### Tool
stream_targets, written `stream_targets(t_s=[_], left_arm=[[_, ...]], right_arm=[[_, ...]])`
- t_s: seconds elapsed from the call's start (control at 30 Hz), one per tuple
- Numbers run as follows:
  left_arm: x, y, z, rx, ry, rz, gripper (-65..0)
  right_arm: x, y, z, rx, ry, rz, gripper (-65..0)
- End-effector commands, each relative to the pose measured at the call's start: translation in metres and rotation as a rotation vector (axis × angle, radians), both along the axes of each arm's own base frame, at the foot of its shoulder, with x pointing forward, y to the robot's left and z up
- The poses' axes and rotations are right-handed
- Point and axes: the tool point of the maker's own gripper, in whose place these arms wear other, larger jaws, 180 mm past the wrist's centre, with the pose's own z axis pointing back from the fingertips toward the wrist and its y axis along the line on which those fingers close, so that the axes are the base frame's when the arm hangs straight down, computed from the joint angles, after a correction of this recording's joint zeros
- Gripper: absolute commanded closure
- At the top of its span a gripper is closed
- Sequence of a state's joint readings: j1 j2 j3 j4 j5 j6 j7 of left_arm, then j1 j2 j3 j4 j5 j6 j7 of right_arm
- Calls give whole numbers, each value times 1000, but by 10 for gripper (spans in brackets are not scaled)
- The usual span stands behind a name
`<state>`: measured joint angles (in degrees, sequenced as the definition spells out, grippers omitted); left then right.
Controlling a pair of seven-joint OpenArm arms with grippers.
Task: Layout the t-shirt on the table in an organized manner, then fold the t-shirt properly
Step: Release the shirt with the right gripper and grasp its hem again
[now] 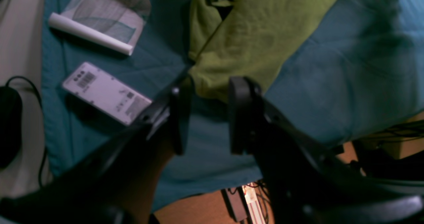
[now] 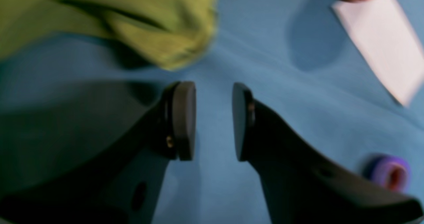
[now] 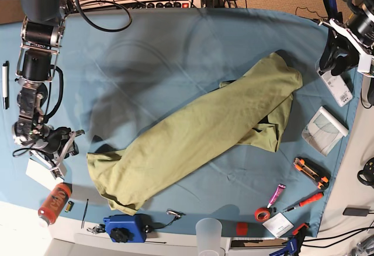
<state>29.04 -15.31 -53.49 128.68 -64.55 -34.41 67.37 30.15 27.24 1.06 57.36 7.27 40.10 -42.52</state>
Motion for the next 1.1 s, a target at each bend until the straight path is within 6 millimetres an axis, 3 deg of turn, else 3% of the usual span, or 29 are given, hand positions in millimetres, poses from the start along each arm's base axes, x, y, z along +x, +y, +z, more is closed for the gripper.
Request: stream_targets(t_s=[0.0,0.13,0.33,0.53,0.6,0.7,1.07], left_arm=[[2,-3,10,-4,-40,-10,-207],[2,-3,10,-6,-41,-9,-207],[2,-3,10,-5,-40,-9,-207],[2,-3,10,-5,-40,-9,-207],[2,-3,10,-6,-40,-9,-207],[2,-3,10,-6,-40,-9,-207],[2,-3,10,-6,-40,-9,-207]], right_arm=[[18,1,30,9,-101,17,-191],[17,21,15,-41,-56,99,-191],[26,15,-1,-332,-67,78,-191],[32,27,-5,-414,-90,94,-188],[34,31,-4,-417,-99,94,-141],[36,31,-2,-419,-115,73,0],[32,10,4,-487,-89,-19,0]])
